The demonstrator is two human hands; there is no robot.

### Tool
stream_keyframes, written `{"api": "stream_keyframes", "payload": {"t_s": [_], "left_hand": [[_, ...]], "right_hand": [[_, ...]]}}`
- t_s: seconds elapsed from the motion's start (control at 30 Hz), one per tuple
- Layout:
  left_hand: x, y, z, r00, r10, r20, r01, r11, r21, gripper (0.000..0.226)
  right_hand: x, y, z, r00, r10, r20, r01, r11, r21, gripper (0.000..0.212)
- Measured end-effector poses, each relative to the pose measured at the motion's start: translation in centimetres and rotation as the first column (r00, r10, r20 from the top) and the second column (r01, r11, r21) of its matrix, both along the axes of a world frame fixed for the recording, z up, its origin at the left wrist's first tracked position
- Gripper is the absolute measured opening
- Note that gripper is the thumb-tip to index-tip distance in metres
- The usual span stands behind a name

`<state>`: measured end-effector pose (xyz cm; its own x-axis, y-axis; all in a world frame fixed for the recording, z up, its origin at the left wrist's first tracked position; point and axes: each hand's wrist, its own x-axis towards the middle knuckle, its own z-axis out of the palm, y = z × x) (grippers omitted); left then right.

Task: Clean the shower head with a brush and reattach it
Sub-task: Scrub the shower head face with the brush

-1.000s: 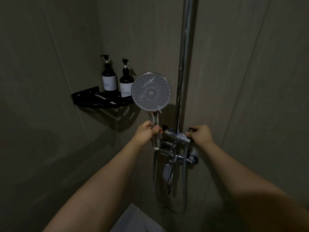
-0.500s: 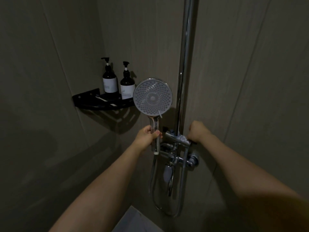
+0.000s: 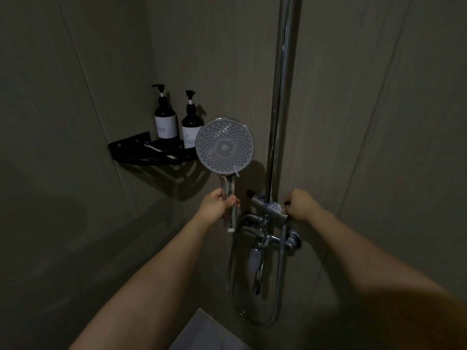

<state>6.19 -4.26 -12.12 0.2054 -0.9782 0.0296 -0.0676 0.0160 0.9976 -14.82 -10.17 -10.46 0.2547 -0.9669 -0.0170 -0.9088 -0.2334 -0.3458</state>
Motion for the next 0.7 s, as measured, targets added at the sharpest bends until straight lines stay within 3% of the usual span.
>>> {"api": "stream_keyframes", "payload": {"t_s": [0.3, 0.4, 0.5, 0.6, 0.7], "left_hand": [[-0.3, 0.5, -0.3, 1.000, -0.017, 0.007, 0.017, 1.000, 0.009, 0.017], [0.1, 0.3, -0.3, 1.000, -0.015, -0.005, 0.015, 1.000, 0.009, 0.019], [0.0, 0.0, -0.4, 0.999, -0.016, -0.050, 0.016, 1.000, -0.001, 0.021], [-0.7, -0.1, -0.4, 0.995, -0.013, -0.097, 0.013, 1.000, 0.001, 0.021], [-1.3, -0.2, -0.4, 0.991, -0.033, -0.129, 0.034, 0.999, 0.007, 0.020]], "right_hand": [[0.8, 1.0, -1.3, 0.982, -0.132, 0.138, 0.141, 0.988, -0.059, 0.031], [0.7, 0.6, 0.2, 0.985, -0.114, 0.127, 0.124, 0.989, -0.079, 0.027], [0.4, -0.2, 3.0, 0.968, -0.102, 0.228, 0.129, 0.986, -0.106, 0.026], [0.0, -0.4, 3.6, 0.947, -0.084, 0.310, 0.102, 0.994, -0.041, 0.021], [0.0, 0.5, 1.5, 0.953, -0.099, 0.285, 0.096, 0.995, 0.025, 0.017]]}}
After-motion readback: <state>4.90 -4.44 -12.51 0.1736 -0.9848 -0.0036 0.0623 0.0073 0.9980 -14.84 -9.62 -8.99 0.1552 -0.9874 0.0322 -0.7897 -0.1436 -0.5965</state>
